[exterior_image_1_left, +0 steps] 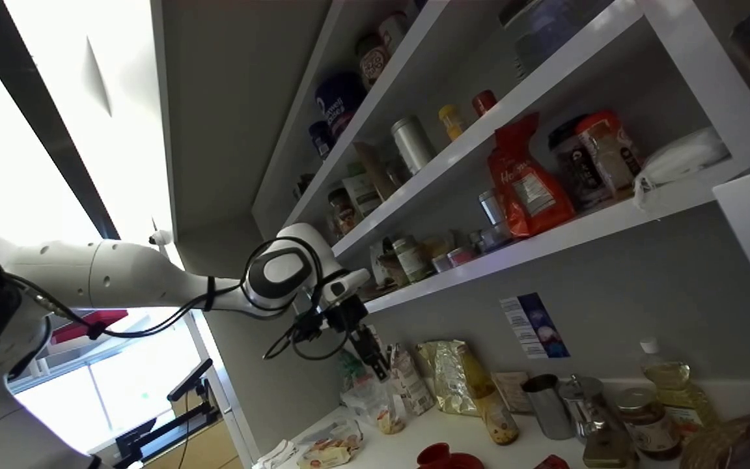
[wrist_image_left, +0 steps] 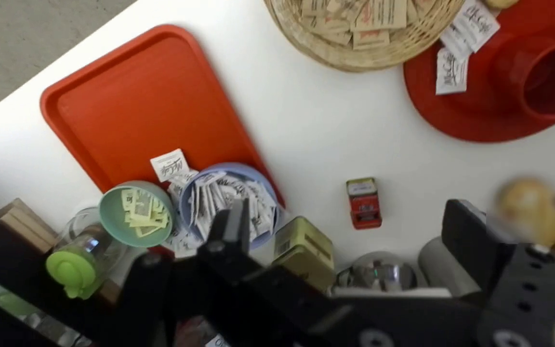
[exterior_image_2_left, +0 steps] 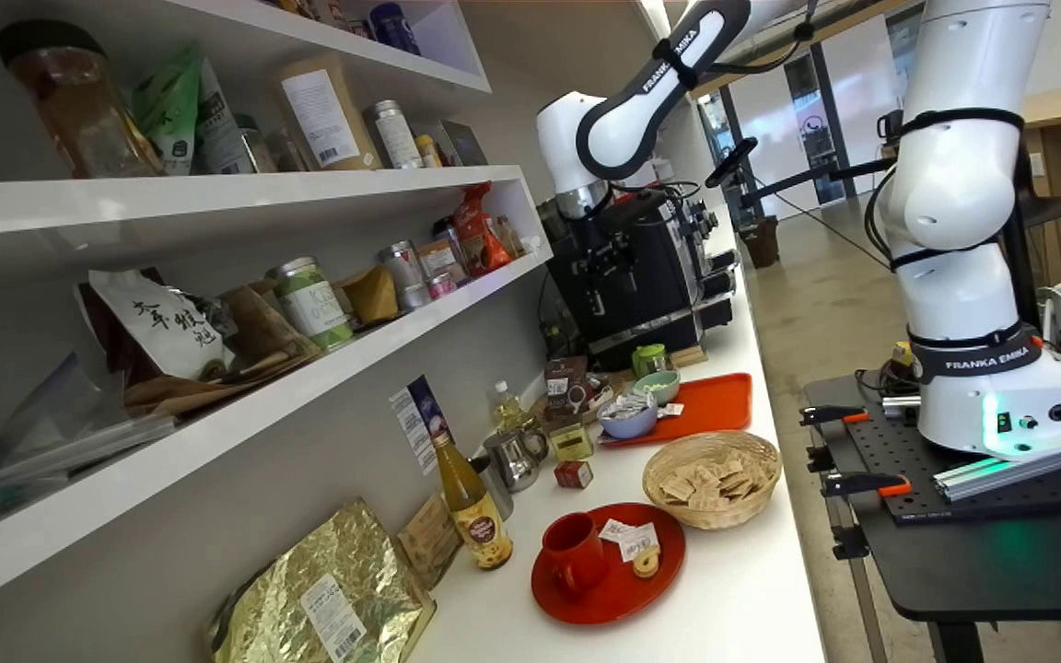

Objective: Remove the orange packet from the bottom shelf and put it on the counter

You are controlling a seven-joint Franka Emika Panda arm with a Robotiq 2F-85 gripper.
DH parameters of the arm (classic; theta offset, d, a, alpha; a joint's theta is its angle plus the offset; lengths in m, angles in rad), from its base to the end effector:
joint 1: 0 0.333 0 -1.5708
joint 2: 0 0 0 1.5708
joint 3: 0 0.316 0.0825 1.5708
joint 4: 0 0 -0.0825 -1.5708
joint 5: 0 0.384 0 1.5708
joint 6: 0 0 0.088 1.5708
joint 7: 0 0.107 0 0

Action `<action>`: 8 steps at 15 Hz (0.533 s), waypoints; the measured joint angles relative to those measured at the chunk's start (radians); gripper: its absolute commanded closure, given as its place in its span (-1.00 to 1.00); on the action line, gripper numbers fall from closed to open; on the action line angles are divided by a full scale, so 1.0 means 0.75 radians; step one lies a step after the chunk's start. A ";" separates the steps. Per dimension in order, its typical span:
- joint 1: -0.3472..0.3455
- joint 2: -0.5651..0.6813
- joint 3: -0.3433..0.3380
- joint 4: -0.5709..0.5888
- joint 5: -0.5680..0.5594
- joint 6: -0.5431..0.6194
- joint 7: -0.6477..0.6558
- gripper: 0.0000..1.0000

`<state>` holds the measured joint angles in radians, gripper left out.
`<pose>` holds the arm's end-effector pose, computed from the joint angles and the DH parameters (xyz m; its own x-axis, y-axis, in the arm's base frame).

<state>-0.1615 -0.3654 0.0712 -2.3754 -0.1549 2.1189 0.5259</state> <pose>0.4439 -0.0458 0.4724 0.8465 -0.5048 0.1692 -0.5236 -0.8470 0.0921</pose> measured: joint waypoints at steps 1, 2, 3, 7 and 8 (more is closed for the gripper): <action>-0.019 0.001 -0.021 0.031 -0.011 0.008 0.000 -1.00; -0.035 0.004 -0.040 0.063 -0.018 0.018 -0.002 -1.00; -0.047 0.010 -0.057 0.094 -0.023 0.030 -0.007 -1.00; -0.068 0.059 -0.112 0.218 -0.045 0.100 -0.065 -1.00; -0.071 0.080 -0.124 0.251 -0.058 0.127 -0.087 -1.00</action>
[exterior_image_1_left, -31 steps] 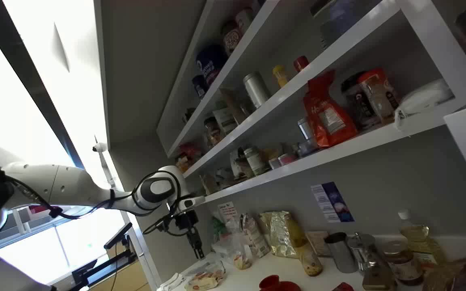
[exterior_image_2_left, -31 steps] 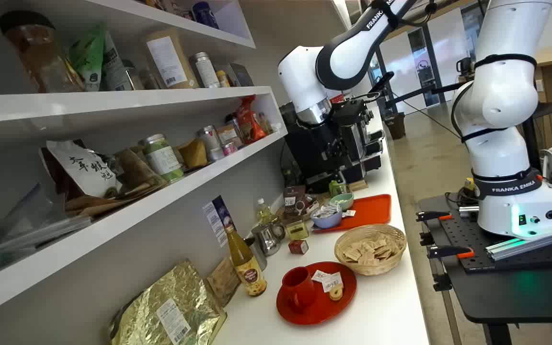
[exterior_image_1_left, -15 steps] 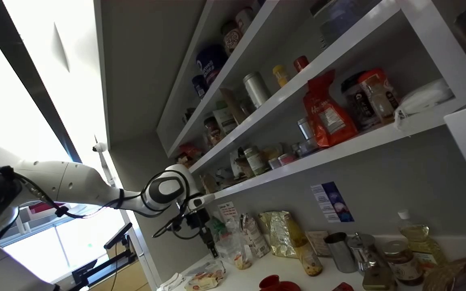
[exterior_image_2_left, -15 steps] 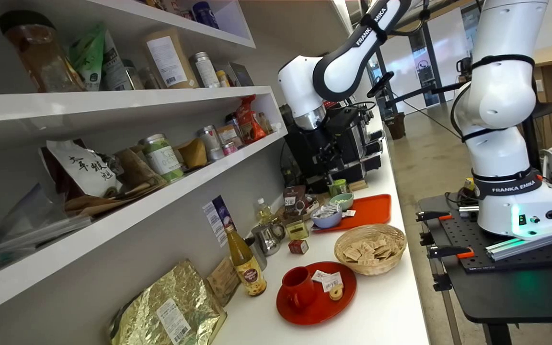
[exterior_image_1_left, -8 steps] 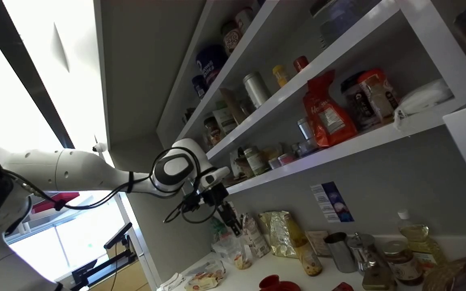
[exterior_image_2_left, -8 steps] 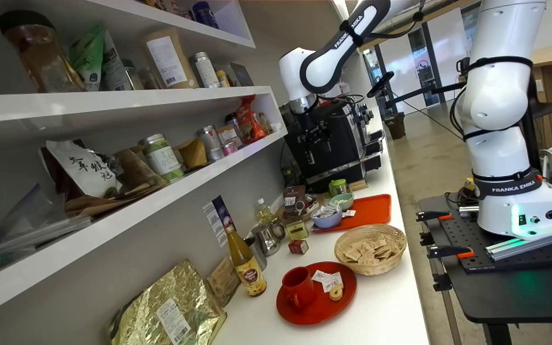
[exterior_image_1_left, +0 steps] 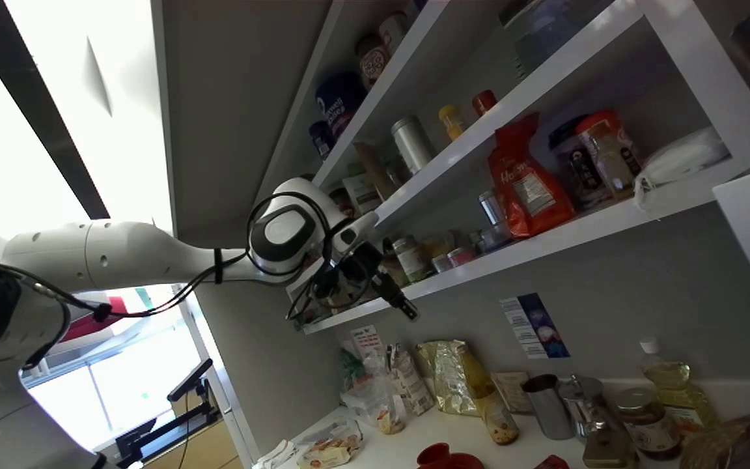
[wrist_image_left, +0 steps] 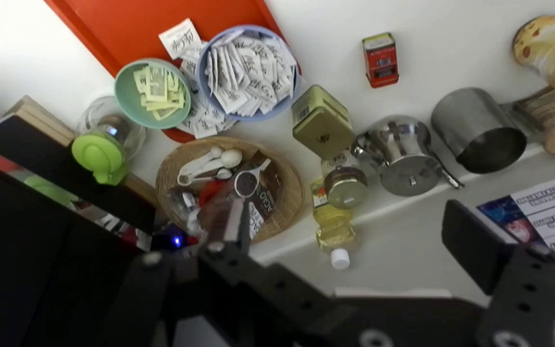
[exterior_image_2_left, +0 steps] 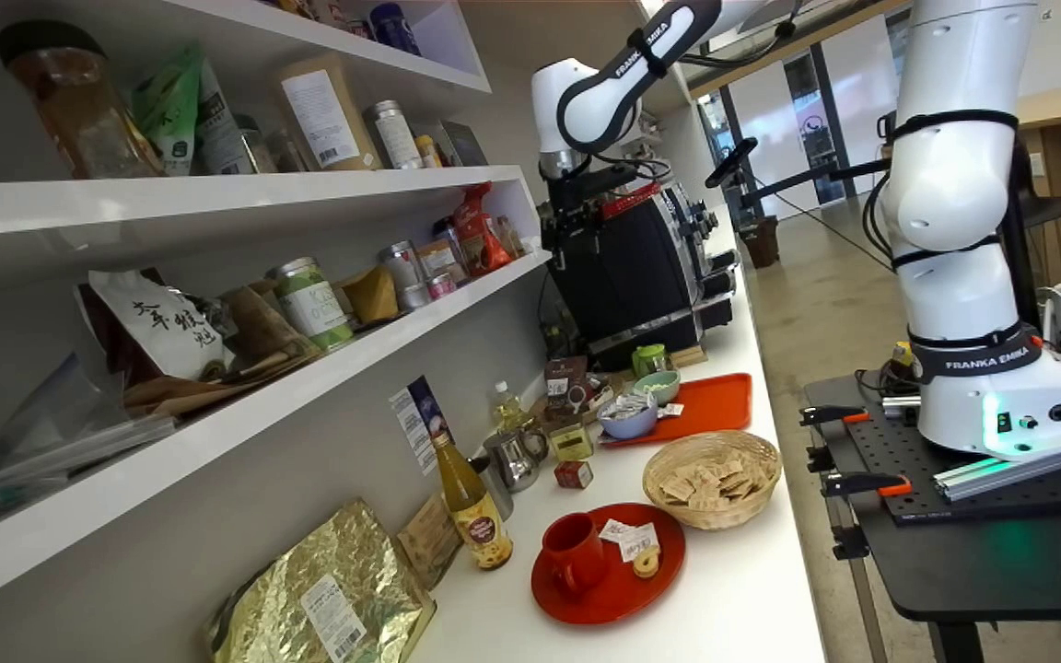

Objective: Remove the orange packet from the bottom shelf and put it on the counter

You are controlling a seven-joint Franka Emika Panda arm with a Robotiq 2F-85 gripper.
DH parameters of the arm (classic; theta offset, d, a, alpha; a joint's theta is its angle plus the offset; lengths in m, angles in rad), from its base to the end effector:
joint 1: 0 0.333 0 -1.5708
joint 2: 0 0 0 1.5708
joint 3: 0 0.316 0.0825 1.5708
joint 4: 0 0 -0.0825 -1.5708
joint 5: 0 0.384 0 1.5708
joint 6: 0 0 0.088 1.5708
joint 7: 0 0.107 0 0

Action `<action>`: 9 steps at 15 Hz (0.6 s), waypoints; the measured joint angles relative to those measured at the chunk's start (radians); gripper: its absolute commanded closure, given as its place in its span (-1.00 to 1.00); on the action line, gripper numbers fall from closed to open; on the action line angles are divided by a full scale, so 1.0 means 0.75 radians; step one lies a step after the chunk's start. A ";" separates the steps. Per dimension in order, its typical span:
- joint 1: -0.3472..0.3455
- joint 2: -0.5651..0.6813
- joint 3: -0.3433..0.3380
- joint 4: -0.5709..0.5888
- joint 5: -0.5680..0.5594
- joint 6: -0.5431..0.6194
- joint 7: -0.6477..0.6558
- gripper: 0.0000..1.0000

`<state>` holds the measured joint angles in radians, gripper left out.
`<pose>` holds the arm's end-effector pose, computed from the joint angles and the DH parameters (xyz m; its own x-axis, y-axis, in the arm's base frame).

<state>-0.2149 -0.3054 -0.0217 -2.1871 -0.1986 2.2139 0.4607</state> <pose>0.4773 -0.1227 0.5483 0.7688 -0.5262 0.3634 -0.5718 -0.8201 0.0222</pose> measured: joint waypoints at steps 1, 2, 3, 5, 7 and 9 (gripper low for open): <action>-0.002 0.022 -0.011 0.032 -0.013 0.028 -0.023 -1.00; -0.005 0.048 -0.020 0.066 -0.030 0.058 -0.043 -1.00; -0.007 0.075 -0.030 0.099 -0.049 0.090 -0.058 -1.00; -0.012 0.133 -0.046 0.169 -0.095 0.156 -0.077 -1.00; -0.014 0.191 -0.061 0.238 -0.140 0.217 -0.084 -1.00; -0.020 0.245 -0.076 0.303 -0.196 0.276 -0.083 -1.00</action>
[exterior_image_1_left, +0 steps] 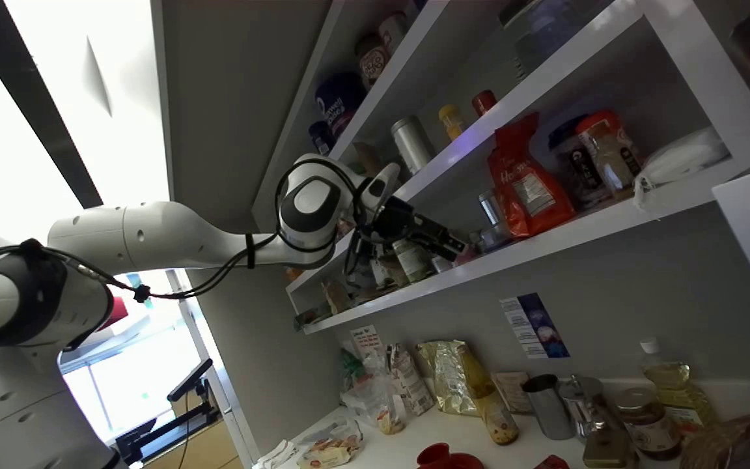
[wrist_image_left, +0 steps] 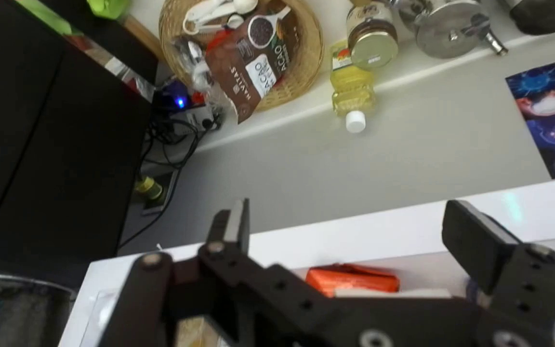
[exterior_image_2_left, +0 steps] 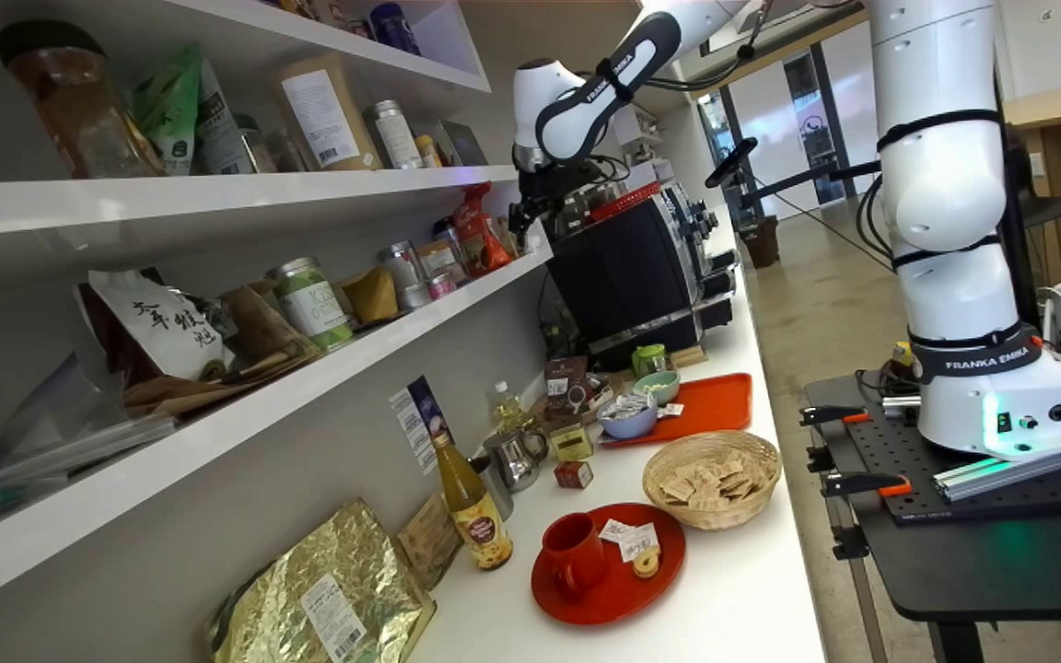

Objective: Remove the orange packet from the bottom shelf and put it on the counter

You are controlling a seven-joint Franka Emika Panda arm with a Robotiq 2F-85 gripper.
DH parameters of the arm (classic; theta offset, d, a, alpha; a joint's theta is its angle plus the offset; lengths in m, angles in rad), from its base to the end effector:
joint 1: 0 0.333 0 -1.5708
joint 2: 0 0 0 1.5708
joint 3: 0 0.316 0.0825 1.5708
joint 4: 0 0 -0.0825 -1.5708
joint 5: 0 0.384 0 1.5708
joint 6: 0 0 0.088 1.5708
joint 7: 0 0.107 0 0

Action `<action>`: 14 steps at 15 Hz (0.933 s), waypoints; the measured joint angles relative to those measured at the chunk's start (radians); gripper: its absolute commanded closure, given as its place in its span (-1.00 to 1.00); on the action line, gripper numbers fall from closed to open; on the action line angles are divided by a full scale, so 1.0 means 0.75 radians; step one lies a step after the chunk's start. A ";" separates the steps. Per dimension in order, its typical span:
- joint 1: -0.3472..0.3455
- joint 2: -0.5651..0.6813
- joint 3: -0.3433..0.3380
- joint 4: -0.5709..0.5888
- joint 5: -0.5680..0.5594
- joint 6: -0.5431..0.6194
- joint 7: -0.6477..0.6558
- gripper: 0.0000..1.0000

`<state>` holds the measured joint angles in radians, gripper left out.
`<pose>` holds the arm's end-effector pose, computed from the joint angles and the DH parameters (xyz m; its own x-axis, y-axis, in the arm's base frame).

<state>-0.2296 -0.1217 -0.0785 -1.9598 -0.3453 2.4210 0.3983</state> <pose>0.5403 -0.1758 0.5939 0.7152 -0.3700 0.5930 -0.5184 -0.8499 0.0949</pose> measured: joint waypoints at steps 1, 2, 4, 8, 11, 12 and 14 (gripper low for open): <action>-0.003 0.027 -0.009 0.031 -0.026 0.031 0.003 -1.00; -0.005 0.054 -0.021 0.061 -0.047 0.063 0.006 -1.00; -0.006 0.108 -0.046 0.121 -0.079 0.127 0.016 -1.00; -0.004 0.216 -0.092 0.241 -0.085 0.230 0.018 -1.00; 0.002 0.283 -0.103 0.308 -0.016 0.285 -0.025 -1.00; 0.008 0.296 -0.103 0.320 0.038 0.292 -0.071 -1.00; 0.020 0.313 -0.097 0.335 0.161 0.293 -0.182 -1.00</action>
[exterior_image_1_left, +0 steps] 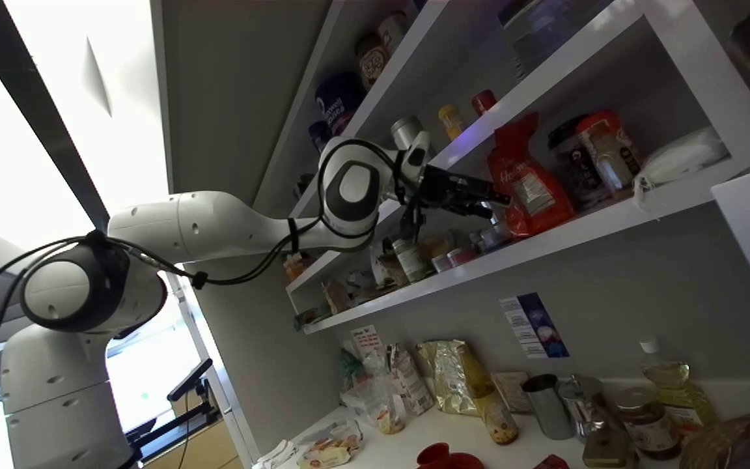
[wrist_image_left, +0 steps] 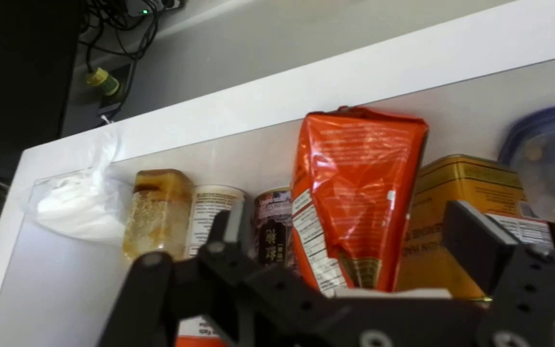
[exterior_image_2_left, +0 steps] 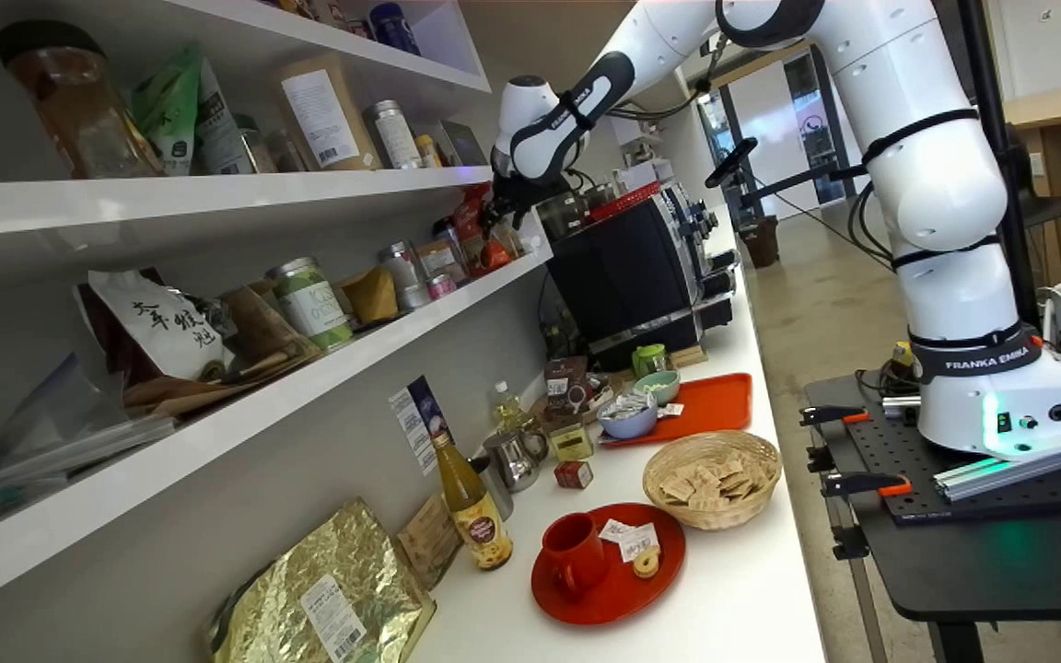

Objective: Remove the orange packet from the bottom shelf and put it on the counter

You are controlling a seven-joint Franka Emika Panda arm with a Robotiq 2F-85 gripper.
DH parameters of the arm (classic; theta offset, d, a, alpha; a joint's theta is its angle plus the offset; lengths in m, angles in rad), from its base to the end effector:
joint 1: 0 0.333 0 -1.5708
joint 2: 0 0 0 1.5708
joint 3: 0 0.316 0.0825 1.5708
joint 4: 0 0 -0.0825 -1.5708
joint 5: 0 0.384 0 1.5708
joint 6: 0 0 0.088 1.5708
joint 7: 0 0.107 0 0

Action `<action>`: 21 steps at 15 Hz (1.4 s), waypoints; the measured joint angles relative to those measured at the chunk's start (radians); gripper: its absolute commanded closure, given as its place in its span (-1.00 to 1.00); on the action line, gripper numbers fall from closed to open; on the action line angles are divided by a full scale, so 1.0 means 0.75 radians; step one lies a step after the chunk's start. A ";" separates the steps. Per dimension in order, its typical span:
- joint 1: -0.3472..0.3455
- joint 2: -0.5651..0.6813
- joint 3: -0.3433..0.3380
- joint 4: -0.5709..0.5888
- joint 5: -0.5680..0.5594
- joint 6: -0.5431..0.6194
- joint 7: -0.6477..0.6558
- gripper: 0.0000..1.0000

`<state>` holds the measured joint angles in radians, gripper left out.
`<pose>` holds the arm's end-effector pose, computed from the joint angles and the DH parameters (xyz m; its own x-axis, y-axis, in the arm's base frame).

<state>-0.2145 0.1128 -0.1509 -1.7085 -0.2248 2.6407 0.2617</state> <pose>0.6090 -0.2211 0.6138 0.6055 -0.2854 0.7429 -0.4673 -0.8831 0.0417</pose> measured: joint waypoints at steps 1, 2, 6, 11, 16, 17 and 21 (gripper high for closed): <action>0.004 0.004 0.003 0.005 0.051 0.000 -0.050 -1.00; 0.008 0.006 0.004 0.011 0.090 0.000 -0.090 -1.00; 0.009 0.010 0.001 0.037 0.196 -0.001 -0.199 -1.00; 0.002 0.032 -0.007 0.089 0.244 -0.002 -0.260 -1.00; 0.002 0.092 -0.005 0.167 0.248 -0.001 -0.295 -1.00; 0.002 0.109 -0.003 0.185 0.248 -0.001 -0.298 -1.00; 0.006 0.178 0.002 0.254 0.248 -0.001 -0.300 -0.64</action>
<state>-0.2102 0.2460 -0.1491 -1.5180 -0.0391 2.6399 0.0368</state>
